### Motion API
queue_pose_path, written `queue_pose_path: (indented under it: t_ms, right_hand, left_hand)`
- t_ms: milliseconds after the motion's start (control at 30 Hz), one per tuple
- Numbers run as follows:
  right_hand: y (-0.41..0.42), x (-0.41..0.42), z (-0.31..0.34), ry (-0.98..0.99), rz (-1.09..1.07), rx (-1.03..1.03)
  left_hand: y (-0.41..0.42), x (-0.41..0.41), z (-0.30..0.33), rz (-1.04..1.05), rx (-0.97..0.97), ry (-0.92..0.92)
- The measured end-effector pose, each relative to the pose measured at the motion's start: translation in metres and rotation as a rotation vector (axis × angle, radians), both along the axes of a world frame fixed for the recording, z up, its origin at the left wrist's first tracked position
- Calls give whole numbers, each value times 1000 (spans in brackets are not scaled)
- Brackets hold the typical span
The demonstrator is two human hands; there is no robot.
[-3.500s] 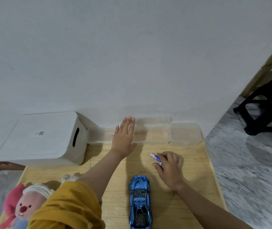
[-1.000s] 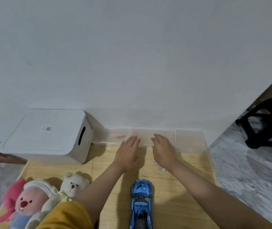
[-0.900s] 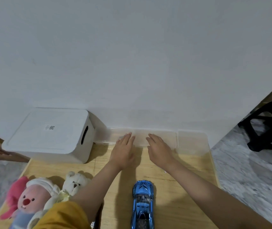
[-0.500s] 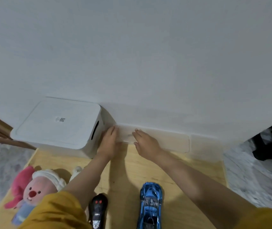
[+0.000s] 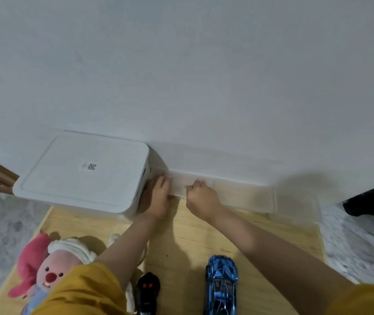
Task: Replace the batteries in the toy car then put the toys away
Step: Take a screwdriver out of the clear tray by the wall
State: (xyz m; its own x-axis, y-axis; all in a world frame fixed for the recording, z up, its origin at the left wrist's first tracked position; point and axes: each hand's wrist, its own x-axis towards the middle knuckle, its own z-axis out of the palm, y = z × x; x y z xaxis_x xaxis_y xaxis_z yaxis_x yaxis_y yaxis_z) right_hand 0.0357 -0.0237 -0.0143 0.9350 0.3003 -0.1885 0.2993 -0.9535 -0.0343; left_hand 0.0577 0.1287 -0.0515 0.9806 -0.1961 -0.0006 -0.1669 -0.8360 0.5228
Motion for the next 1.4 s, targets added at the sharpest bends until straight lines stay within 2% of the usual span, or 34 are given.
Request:
queue_pose_path:
  t_ms: [133,233,333,400,533,567,667,800,900,1067,1167,1233,1400]
  right_hand:
    - [6,4,6,21,23,6]
    - [5,5,13,40,-34,93]
    - [1,9,26,24,-98,160]
    - [-4,14,38,38,-140,183]
    - [-16,24,51,48,-128,219]
    - [-19,25,52,30,-101,231]
    - [-29,24,52,-119,-42,305]
    - [-37,25,49,-318,-72,346]
    - [-37,24,47,-329,-121,399]
    - [-35,15,43,-388,-221,661]
    - [-31,1,32,-459,-144,619]
    - [-30,-4,22,-406,-101,560]
    - [-28,11,8,-72,-186,416]
  left_hand:
    - [0,0,-1,-2,54,-12]
    - [-3,0,2,24,-36,47]
    - [-7,3,7,35,-44,53]
    - [-10,6,14,42,6,7]
    - [-10,6,29,-29,234,-217]
    - [-11,4,30,-40,219,-251]
    - [-12,-5,34,-101,171,-200]
    - [-11,-13,36,-130,142,-146]
    - [-11,-13,38,-120,155,-165]
    - [-13,-10,47,-119,207,-154]
    - [-14,-8,49,-118,247,-159]
    - [-14,-7,48,-123,266,-162]
    - [-13,-6,53,-148,256,-155]
